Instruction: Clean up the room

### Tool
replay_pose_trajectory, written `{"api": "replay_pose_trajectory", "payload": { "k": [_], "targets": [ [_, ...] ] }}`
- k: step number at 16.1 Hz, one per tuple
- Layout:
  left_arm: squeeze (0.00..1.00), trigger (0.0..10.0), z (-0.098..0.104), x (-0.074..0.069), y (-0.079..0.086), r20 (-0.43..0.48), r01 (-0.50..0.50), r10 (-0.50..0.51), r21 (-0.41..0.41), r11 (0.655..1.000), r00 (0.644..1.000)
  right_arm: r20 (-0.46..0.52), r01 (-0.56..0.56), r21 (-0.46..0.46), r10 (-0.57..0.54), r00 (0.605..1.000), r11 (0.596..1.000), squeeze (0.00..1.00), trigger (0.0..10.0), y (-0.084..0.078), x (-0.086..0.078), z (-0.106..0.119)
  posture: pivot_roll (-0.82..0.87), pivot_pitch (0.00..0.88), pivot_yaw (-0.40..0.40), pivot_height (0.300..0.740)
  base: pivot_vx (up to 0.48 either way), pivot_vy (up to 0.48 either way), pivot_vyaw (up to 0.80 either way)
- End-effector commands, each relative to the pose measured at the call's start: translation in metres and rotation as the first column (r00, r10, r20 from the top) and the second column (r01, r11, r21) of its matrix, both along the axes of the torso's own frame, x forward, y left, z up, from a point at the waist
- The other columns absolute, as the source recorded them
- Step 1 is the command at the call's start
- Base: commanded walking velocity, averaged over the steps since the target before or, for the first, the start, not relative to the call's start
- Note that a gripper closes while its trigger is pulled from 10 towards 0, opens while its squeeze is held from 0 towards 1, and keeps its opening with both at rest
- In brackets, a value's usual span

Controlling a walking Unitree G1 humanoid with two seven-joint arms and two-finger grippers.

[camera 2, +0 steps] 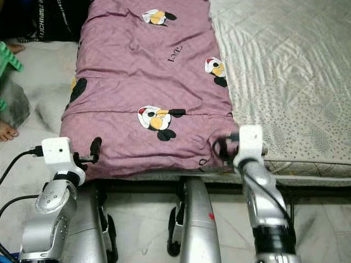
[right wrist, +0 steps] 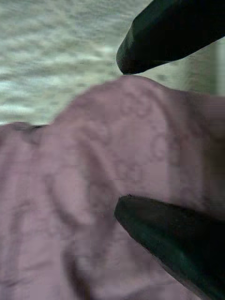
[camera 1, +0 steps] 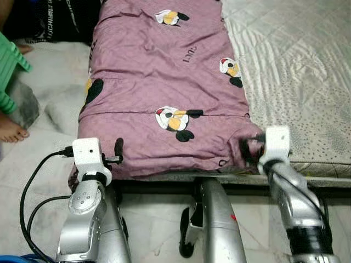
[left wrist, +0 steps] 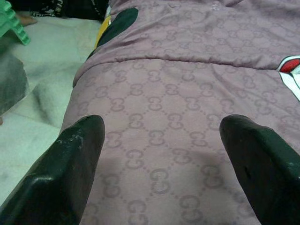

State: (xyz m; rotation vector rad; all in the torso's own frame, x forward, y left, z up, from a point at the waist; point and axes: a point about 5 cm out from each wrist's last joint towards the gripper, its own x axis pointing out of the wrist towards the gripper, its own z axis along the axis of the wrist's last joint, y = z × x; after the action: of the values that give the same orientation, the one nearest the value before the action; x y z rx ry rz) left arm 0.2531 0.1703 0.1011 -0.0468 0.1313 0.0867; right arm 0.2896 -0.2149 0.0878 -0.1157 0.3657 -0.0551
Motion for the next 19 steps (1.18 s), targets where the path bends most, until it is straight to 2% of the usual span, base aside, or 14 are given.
{"api": "replay_pose_trajectory", "payload": {
  "k": [1, 2, 3, 4, 6, 7, 10, 14, 16, 19],
  "targets": [
    [0.0, 10.0, -0.01, -0.004, -0.001, -0.062, -0.004, 0.0, -0.055, 0.998, 0.998, -0.133, 0.034, 0.041, -0.028, 0.991, 0.999, 0.0, 0.6, -0.008, -0.015, -0.022, 0.03, 0.213, -0.107, 0.556, 0.0, 0.0, 0.0],
    [0.0, 10.0, -0.01, -0.004, -0.001, -0.066, 0.0, -0.004, -0.068, 0.998, 0.998, -0.14, 0.038, 0.049, -0.031, 0.99, 0.998, 0.0, 0.6, -0.009, -0.016, -0.023, 0.03, 0.213, -0.107, 0.556, 0.0, 0.0, 0.0],
    [0.0, 10.0, -0.011, -0.005, -0.006, -0.077, 0.057, -0.067, -0.124, 0.991, 0.995, -0.161, 0.041, 0.09, -0.027, 0.987, 0.995, 0.0, 0.0, -0.009, -0.017, -0.027, 0.02, 0.215, -0.107, 0.556, 0.0, 0.0, 0.0],
    [0.0, 10.0, -0.01, -0.006, -0.013, -0.073, 0.128, -0.141, -0.155, 0.98, 0.987, -0.162, 0.04, 0.097, -0.024, 0.986, 0.994, 0.0, 0.0, -0.008, -0.018, -0.028, 0.02, 0.215, -0.107, 0.556, 0.0, 0.0, 0.0],
    [0.0, 10.0, -0.008, -0.008, -0.021, -0.058, 0.231, -0.245, -0.179, 0.956, 0.968, -0.163, 0.027, 0.131, -0.006, 0.987, 0.991, 0.0, 0.0, -0.003, -0.017, -0.028, 0.02, 0.215, -0.104, 0.556, 0.0, 0.0, 0.0],
    [0.0, 10.0, -0.006, -0.007, -0.022, -0.05, 0.254, -0.266, -0.169, 0.952, 0.963, -0.173, 0.02, 0.168, 0.01, 0.985, 0.986, 0.0, 0.0, 0.001, -0.017, -0.03, 0.02, 0.214, -0.103, 0.556, 0.0, 0.0, 0.0],
    [0.0, 10.0, -0.004, -0.007, -0.024, -0.045, 0.279, -0.289, -0.158, 0.947, 0.956, -0.184, 0.005, 0.208, 0.034, 0.982, 0.978, 0.0, 0.0, 0.006, -0.019, -0.032, 0.02, 0.214, -0.105, 0.556, 0.0, 0.0, 0.0],
    [0.0, 10.0, -0.005, -0.008, -0.024, -0.048, 0.283, -0.294, -0.157, 0.946, 0.955, -0.205, 0.046, 0.223, 0.001, 0.979, 0.974, 0.0, 0.0, -0.001, -0.021, -0.036, 0.03, 0.214, -0.104, 0.556, 0.0, 0.0, 0.0],
    [0.0, 10.0, -0.005, -0.008, -0.024, -0.049, 0.283, -0.293, -0.155, 0.947, 0.955, -0.212, 0.071, 0.207, -0.026, 0.977, 0.976, 0.0, 0.0, -0.005, -0.022, -0.038, 0.02, 0.214, -0.102, 0.556, 0.0, 0.0, 0.0],
    [0.0, 10.0, -0.005, -0.008, -0.023, -0.051, 0.281, -0.292, -0.152, 0.948, 0.955, -0.241, 0.137, 0.134, -0.102, 0.965, 0.981, 0.0, 0.0, -0.02, -0.025, -0.044, 0.03, 0.214, -0.102, 0.556, 0.0, 0.0, 0.0]
  ]
}}
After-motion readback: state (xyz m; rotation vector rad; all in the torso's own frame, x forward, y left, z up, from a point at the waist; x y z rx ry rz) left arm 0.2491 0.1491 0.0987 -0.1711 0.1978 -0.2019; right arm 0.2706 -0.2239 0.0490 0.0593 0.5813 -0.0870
